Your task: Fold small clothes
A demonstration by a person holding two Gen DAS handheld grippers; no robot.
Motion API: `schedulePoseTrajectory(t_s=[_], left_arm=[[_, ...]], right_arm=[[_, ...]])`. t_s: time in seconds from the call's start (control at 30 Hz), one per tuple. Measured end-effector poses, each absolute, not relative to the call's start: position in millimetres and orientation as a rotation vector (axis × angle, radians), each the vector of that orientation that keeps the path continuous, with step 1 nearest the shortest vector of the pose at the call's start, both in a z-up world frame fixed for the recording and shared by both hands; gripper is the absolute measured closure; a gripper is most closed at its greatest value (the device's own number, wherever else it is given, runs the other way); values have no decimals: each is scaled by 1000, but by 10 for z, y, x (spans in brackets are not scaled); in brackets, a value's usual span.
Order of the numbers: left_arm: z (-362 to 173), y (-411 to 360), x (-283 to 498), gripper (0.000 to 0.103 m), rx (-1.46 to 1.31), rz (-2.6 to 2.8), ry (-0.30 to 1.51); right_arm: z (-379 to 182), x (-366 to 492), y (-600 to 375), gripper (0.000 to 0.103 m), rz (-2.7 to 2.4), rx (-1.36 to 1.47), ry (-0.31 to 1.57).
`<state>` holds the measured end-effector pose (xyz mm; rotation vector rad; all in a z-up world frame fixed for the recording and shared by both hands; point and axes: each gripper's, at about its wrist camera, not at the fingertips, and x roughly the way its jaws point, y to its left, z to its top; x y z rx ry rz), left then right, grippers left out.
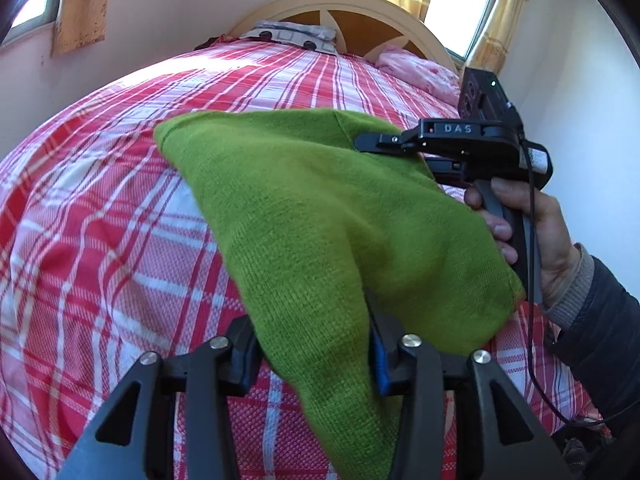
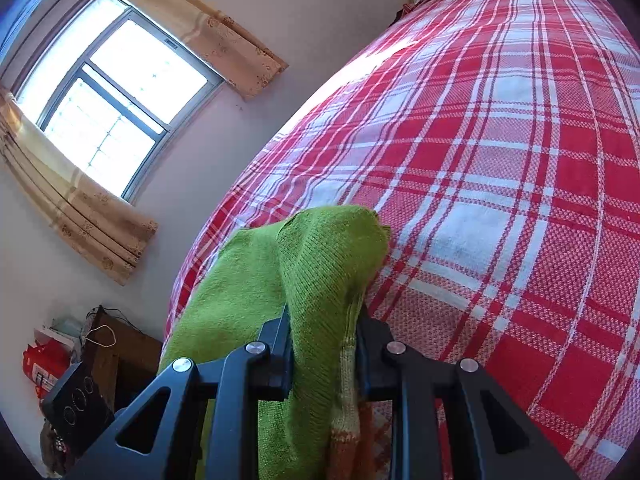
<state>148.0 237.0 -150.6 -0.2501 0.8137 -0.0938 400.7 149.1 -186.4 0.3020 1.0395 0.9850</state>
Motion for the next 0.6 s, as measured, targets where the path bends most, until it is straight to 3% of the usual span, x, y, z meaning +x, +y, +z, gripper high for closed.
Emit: schedulePoseTrajectory(t_s=[0.07,0.13,0.2,0.4,0.53,0.6], left_arm=[[-1497,2320,1442,37,-204,-56,797],[-1495,2253,1417,29,-152,-22,793],[-1492,2232,1390,29,-152,-22,802],[-1291,2188,1206,27,-94,24,780],[-1032,2194,1077,12,-94,51,689],[-925,2222,1052,10,-112,56,649]], right_arm=[[-1920,4025,1472,75,959,275,1047],[-1912,4008,1453,66,921,243,1031],[-1881,3996,1378,54,845,217,1018],[-1491,3647,978,53,718,158,892],[-1145,3149,738,51,698,93,786],[-996,2885,665,46,697,63,726]])
